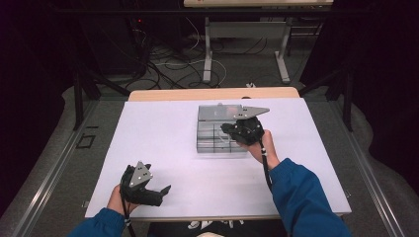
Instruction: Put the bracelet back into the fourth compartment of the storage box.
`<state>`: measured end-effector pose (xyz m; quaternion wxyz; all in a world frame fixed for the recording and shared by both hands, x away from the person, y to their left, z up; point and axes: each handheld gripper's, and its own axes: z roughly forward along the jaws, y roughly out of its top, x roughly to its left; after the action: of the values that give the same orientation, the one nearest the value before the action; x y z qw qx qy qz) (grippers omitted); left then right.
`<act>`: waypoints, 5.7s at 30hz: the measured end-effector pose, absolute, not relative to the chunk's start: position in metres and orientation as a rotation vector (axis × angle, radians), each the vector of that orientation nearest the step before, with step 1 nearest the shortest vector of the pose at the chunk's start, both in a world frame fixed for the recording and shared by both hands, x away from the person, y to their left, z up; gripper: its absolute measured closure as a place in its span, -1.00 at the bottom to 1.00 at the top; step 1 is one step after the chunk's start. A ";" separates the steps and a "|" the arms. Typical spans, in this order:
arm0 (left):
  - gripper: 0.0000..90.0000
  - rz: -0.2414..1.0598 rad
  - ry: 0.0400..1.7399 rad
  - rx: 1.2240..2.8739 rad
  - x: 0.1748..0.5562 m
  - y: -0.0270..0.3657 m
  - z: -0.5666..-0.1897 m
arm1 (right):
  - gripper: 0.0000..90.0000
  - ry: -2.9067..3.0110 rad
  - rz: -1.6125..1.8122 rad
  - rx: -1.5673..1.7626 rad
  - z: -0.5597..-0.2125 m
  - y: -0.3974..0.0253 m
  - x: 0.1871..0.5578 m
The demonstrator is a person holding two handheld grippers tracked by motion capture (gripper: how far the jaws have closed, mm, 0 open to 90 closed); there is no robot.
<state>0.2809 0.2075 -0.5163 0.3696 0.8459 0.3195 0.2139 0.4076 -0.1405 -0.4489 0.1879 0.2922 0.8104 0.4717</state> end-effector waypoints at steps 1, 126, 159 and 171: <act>-0.94 0.551 0.813 2.179 0.281 0.208 -0.516 | 0.90 2.280 1.326 0.822 -0.449 -0.139 0.409; -0.94 0.541 0.805 2.180 0.282 0.205 -0.516 | 0.88 2.424 1.093 1.001 -0.522 -0.073 0.451; -0.93 0.542 0.811 2.173 0.282 0.203 -0.517 | -0.57 2.502 1.161 1.001 -0.501 -0.105 0.437; -0.93 0.536 0.809 2.180 0.282 0.205 -0.516 | -1.00 2.563 1.191 0.967 -0.496 -0.133 0.416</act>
<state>0.2818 0.2048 -0.5163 0.3689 0.8492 0.3151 0.2086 0.4160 -0.1327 -0.4955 0.0772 0.3228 0.8554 0.3976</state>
